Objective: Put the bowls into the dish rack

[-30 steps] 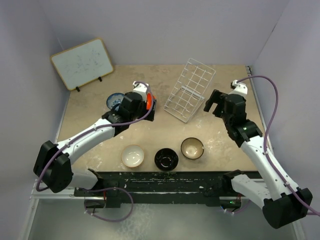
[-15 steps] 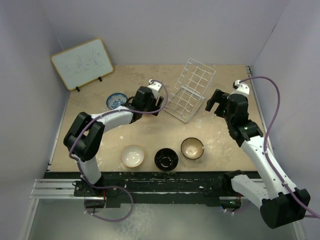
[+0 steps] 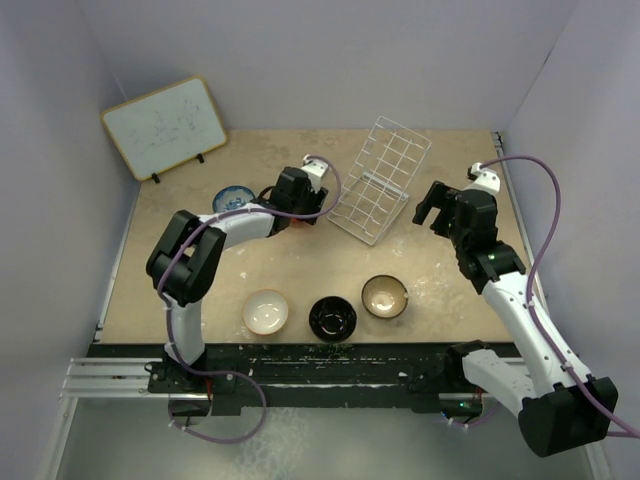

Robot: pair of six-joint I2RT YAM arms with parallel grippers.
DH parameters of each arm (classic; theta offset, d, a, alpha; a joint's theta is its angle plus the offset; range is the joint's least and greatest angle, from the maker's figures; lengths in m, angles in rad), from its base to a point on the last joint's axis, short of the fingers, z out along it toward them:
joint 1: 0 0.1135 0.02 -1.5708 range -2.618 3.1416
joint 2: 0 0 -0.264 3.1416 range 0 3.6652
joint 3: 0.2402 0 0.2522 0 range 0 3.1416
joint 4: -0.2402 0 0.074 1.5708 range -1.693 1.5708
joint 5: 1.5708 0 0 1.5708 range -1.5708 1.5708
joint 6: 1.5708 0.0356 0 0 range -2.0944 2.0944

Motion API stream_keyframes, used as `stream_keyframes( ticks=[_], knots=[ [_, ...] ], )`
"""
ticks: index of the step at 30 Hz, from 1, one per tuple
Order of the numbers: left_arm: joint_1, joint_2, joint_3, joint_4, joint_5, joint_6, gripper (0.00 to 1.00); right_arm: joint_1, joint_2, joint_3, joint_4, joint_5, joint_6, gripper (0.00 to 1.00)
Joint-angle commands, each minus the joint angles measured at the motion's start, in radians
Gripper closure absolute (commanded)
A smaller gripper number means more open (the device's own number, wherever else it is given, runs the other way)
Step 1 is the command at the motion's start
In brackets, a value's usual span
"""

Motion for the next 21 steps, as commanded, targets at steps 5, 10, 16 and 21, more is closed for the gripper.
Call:
stream_keyframes(
  ticks=[5, 10, 16, 21],
  knots=[
    [-0.001, 0.019, 0.039, 0.0, -0.042, 0.018, 0.46, -0.009, -0.011, -0.005, 0.055, -0.019, -0.003, 0.0],
    [-0.001, 0.032, 0.044, -0.015, -0.064, 0.013, 0.49, -0.011, -0.015, -0.007, 0.054, -0.018, 0.002, 0.0],
    [-0.001, 0.03, 0.036, -0.024, -0.077, -0.001, 0.78, -0.011, -0.032, -0.005, 0.046, 0.0, 0.005, 0.0],
    [-0.001, 0.002, 0.015, -0.021, -0.085, -0.021, 0.95, -0.011, -0.058, 0.002, 0.039, 0.022, 0.005, 0.0]
  ],
)
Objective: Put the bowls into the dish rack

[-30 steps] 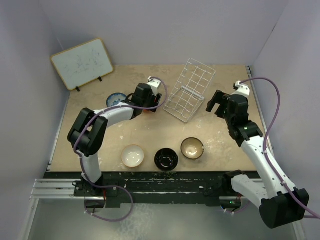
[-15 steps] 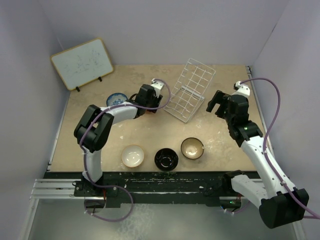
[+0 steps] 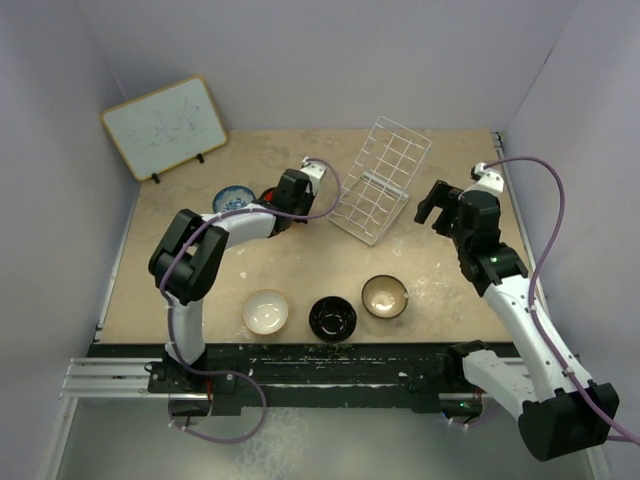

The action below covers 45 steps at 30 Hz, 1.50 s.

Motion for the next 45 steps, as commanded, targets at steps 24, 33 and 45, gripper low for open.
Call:
stream_keyframes(
  ticks=[24, 33, 45],
  knots=[
    [-0.007, -0.552, -0.488, 0.745, 0.338, -0.872, 1.0, -0.005, -0.033, 0.05, -0.001, -0.016, 0.012, 0.0],
    [-0.014, -0.572, -0.567, 0.967, 0.298, -0.945, 1.0, -0.005, 0.091, 0.035, -0.003, 0.032, 0.059, 0.0],
    [-0.014, -0.73, -0.613, 0.889, 0.275, -0.892, 1.0, -0.003, 0.27, -0.046, 0.145, 0.102, 0.077, 0.0]
  ],
)
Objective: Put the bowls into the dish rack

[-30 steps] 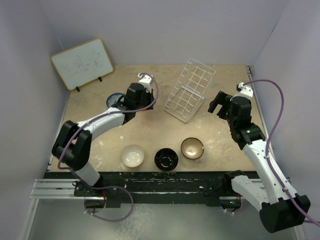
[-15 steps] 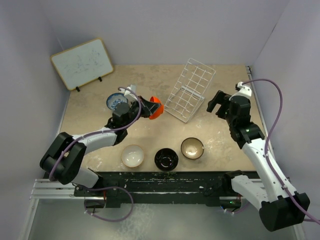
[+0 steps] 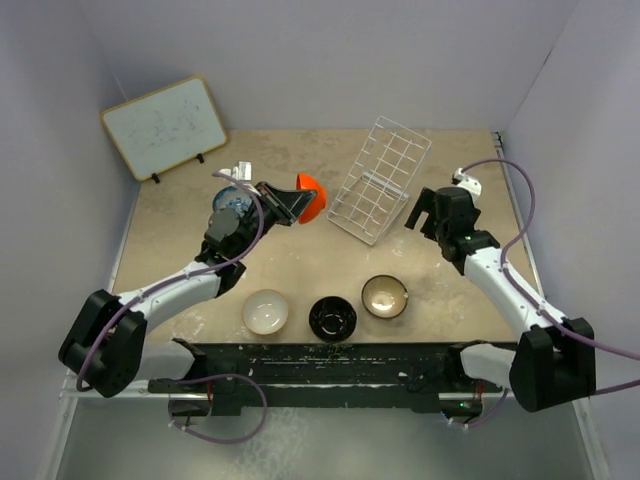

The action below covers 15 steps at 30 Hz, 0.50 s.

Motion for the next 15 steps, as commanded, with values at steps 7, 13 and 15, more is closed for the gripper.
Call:
stream_keyframes(
  ticks=[7, 13, 15],
  knots=[
    [-0.002, -0.204, -0.04, -0.03, -0.064, 0.083, 1.0, 0.029, 0.176, -0.019, 0.194, 0.06, 0.015, 0.0],
    [-0.001, -0.285, -0.05, -0.099, -0.101, 0.115, 1.0, 0.061, 0.248, 0.001, 0.212, 0.105, 0.026, 0.0],
    [0.0, -0.295, -0.054, -0.106, -0.101, 0.117, 1.0, 0.067, 0.263, 0.005, 0.216, 0.108, 0.032, 0.0]
  ],
)
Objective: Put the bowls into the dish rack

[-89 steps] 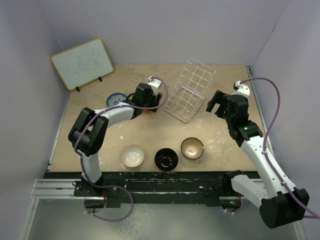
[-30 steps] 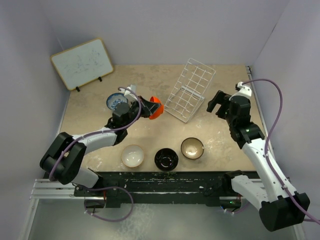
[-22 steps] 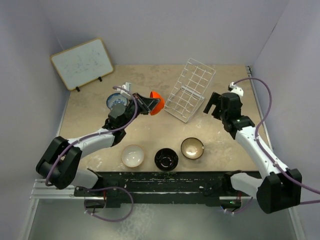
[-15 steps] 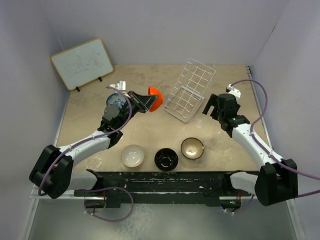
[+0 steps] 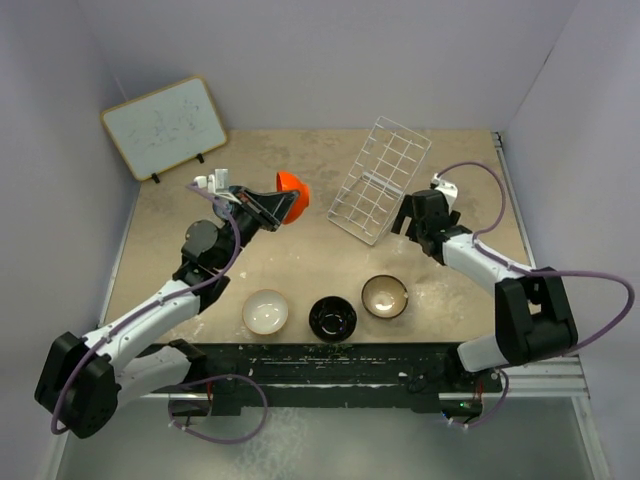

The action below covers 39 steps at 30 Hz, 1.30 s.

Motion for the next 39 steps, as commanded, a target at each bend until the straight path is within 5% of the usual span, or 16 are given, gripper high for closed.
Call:
stream_keyframes(
  ticks=[1, 21, 31, 39],
  knots=[
    [0.0, -0.046, -0.005, 0.018, -0.028, 0.036, 1.0, 0.013, 0.018, 0.022, 0.052, 0.056, 0.027, 0.0],
    [0.003, -0.112, -0.045, -0.054, -0.072, 0.07, 1.0, 0.047, 0.226, 0.151, 0.142, -0.016, 0.104, 0.0],
    [0.004, -0.125, -0.086, -0.038, -0.104, 0.073, 1.0, 0.16, 0.321, 0.245, 0.185, -0.06, 0.115, 0.0],
    [0.004, -0.064, -0.134, 0.101, -0.119, 0.029, 1.0, 0.19, 0.265, 0.223, 0.159, -0.041, 0.141, 0.0]
  ],
)
